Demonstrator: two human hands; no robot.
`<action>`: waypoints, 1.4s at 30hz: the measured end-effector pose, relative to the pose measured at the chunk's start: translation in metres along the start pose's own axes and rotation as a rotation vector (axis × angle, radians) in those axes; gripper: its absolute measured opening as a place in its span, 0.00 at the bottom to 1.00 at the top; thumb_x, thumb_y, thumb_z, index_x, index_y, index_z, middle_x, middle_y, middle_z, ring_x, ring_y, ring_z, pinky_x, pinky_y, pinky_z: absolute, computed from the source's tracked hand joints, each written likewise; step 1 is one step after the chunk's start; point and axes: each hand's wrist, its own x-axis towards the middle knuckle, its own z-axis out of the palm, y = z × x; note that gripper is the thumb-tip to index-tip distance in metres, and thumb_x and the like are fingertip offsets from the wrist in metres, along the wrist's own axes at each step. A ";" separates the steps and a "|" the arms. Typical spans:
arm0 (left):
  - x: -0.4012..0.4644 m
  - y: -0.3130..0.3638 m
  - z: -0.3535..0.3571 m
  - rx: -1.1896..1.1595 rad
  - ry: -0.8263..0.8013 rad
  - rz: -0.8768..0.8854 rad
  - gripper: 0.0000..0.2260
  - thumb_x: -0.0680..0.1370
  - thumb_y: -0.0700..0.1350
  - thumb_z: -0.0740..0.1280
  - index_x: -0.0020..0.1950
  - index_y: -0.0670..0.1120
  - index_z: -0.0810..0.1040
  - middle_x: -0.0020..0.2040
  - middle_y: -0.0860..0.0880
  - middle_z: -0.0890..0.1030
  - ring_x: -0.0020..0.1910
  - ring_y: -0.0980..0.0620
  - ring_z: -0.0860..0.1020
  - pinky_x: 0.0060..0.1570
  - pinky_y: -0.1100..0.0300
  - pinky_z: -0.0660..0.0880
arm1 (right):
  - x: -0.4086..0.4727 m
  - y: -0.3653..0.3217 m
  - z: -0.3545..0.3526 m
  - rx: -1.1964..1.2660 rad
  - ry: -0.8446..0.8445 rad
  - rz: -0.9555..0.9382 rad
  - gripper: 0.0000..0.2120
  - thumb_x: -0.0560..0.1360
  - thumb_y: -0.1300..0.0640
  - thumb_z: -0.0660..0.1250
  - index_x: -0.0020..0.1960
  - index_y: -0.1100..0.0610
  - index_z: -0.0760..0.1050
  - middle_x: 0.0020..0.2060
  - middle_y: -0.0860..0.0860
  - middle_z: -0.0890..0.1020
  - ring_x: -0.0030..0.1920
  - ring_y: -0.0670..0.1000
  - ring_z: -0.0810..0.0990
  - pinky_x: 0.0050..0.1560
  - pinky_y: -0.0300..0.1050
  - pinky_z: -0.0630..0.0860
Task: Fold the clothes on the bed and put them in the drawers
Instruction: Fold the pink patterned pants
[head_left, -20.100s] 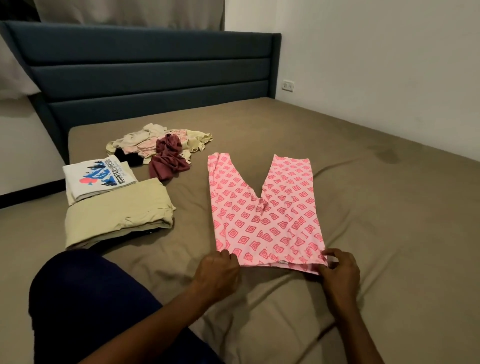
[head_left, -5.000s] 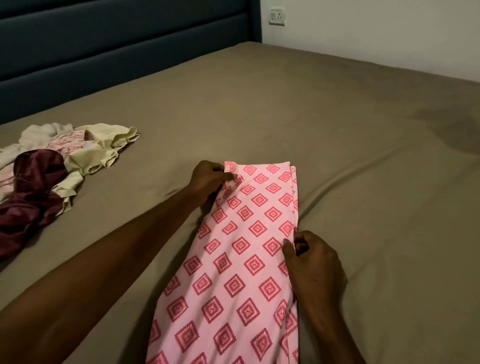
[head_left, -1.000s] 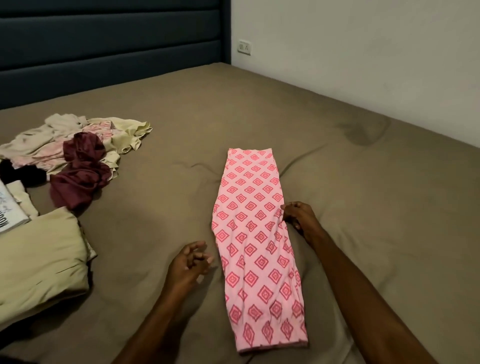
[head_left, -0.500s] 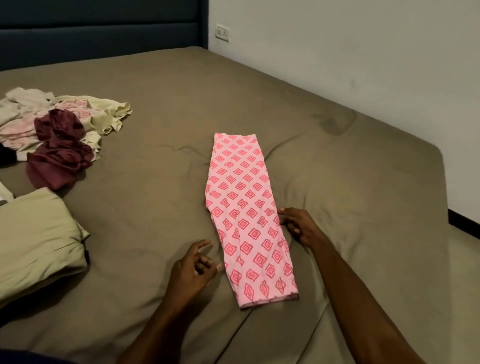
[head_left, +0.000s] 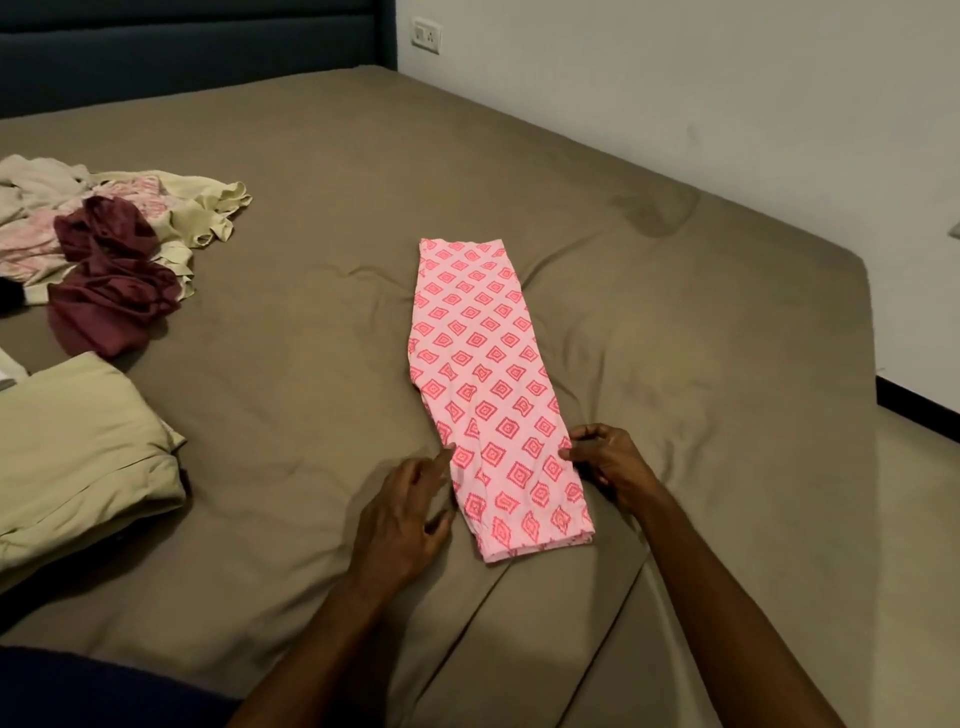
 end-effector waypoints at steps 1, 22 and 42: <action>0.004 0.002 -0.001 -0.001 -0.023 0.035 0.33 0.72 0.50 0.71 0.78 0.53 0.68 0.65 0.49 0.73 0.61 0.49 0.74 0.49 0.55 0.79 | -0.009 0.002 0.000 -0.015 -0.001 0.015 0.19 0.71 0.75 0.74 0.59 0.69 0.74 0.51 0.69 0.84 0.46 0.63 0.87 0.46 0.55 0.86; 0.055 -0.008 0.020 0.184 -0.300 0.473 0.26 0.81 0.58 0.60 0.74 0.46 0.75 0.65 0.42 0.80 0.64 0.41 0.77 0.69 0.48 0.68 | -0.017 0.009 -0.007 -0.856 -0.213 -0.849 0.15 0.75 0.45 0.71 0.58 0.49 0.87 0.78 0.51 0.68 0.81 0.52 0.59 0.78 0.47 0.59; 0.192 0.018 -0.054 -0.689 -0.288 -0.442 0.17 0.82 0.57 0.67 0.49 0.43 0.83 0.40 0.52 0.85 0.39 0.53 0.83 0.39 0.59 0.78 | 0.031 -0.104 0.042 -0.311 -0.204 -0.381 0.14 0.84 0.49 0.64 0.51 0.57 0.82 0.41 0.50 0.86 0.37 0.46 0.84 0.37 0.42 0.78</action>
